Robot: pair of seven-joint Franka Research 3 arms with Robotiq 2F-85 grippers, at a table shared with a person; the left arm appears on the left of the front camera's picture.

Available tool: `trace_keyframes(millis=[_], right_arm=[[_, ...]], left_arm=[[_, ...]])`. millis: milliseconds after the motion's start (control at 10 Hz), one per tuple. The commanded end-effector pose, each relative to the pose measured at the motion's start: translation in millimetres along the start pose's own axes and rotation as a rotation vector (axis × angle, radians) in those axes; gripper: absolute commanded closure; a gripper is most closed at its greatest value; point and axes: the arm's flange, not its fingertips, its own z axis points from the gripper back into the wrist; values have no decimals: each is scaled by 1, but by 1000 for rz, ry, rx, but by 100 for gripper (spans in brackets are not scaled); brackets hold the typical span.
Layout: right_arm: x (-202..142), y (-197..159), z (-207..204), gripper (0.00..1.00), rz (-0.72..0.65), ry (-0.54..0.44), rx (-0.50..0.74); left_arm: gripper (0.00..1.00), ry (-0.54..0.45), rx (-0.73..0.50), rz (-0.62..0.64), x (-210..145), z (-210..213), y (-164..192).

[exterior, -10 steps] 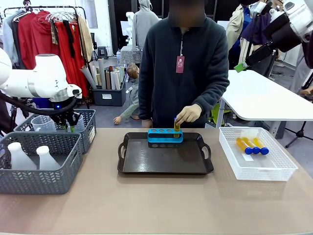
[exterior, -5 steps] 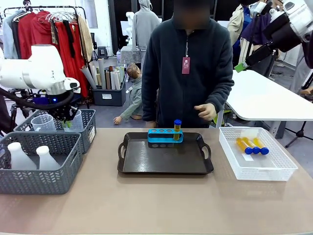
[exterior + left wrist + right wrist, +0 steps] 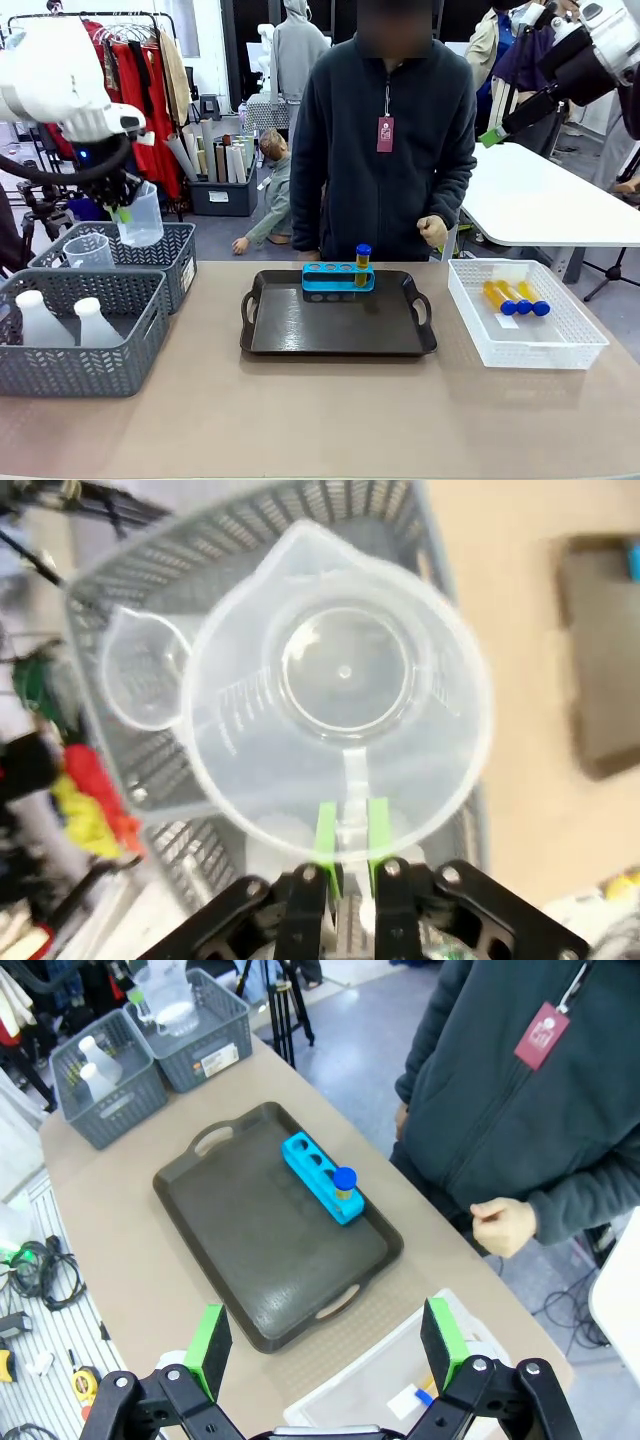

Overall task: Prepare the laboratory tools.
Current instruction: Pick up one Large Measuring Cup and place it on the Handle tray.

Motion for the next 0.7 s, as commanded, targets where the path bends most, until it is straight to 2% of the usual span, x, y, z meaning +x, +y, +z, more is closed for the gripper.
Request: trace_keyframes(millis=[0, 200, 600], right_arm=[[0, 0, 2, 0, -1, -13, 11], [0, 0, 2, 0, -1, -13, 11], [0, 0, 2, 0, -1, -13, 11]], left_arm=[[100, -50, -22, -84, -21, 39, -9], [100, -69, -29, -155, -41, 86, -29], [100, -134, -1, -230, -57, 137, -51]])
